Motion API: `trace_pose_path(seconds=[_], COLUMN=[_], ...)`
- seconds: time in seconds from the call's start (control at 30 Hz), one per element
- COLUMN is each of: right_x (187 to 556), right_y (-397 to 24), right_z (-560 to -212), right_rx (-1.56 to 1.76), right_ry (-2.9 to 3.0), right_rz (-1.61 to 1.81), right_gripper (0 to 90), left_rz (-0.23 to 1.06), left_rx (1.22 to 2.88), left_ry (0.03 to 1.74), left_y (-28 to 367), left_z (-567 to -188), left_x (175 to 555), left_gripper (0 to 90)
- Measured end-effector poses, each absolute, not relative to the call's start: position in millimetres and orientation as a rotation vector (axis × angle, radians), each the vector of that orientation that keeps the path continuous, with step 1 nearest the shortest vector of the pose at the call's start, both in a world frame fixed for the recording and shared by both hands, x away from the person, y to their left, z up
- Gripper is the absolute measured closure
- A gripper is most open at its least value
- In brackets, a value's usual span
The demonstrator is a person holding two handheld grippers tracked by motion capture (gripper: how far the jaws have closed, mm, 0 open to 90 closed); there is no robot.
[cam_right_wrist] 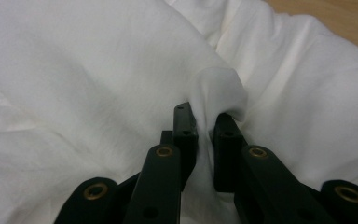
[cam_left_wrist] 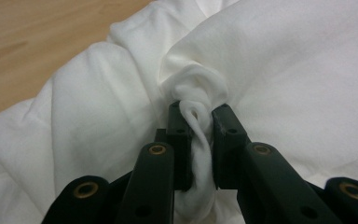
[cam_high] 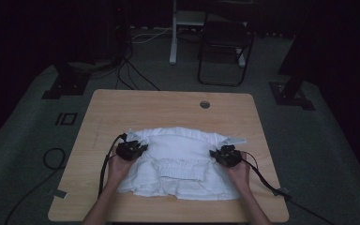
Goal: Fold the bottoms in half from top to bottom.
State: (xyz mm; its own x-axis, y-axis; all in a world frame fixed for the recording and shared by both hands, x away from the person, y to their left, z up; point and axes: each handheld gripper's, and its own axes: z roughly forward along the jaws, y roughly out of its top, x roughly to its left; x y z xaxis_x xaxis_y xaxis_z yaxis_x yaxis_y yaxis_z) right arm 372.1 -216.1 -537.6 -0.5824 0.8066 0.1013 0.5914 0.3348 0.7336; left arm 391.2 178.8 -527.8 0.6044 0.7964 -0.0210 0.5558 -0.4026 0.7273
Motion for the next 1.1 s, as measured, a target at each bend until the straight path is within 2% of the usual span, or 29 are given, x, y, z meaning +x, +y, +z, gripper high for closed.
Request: trace_pose_path(seconds=[0.33,0.53,0.7,0.83,0.97,1.07,1.1], right_x=[422,438,437,431,420,400,400], right_y=[-212,-207,-211,-225,-237,-245,-245], right_z=[-538,-540,-538,-531,-505,-471,-471], right_rx=[1.383,1.475,1.484,1.524,1.452,1.328,1.328], right_ry=[2.240,2.157,2.165,2.083,2.009,1.948,1.948], right_rz=[1.099,1.127,1.142,1.276,1.395,1.503,1.503], right_gripper=[82.7,82.8,82.9,83.4,83.9,84.0,84.0], left_rz=[0.423,0.405,0.364,0.376,0.417,0.436,0.433], left_rx=[2.061,2.000,1.966,1.869,1.775,1.709,1.707], left_ry=[1.141,1.220,1.229,1.191,1.105,1.061,1.045], left_y=[178,177,183,193,203,208,209], left_z=[-529,-529,-525,-504,-468,-450,-447], left_x=[430,440,439,426,406,389,384], left_gripper=[80.3,80.6,81.2,81.6,81.8,82.0,82.0])
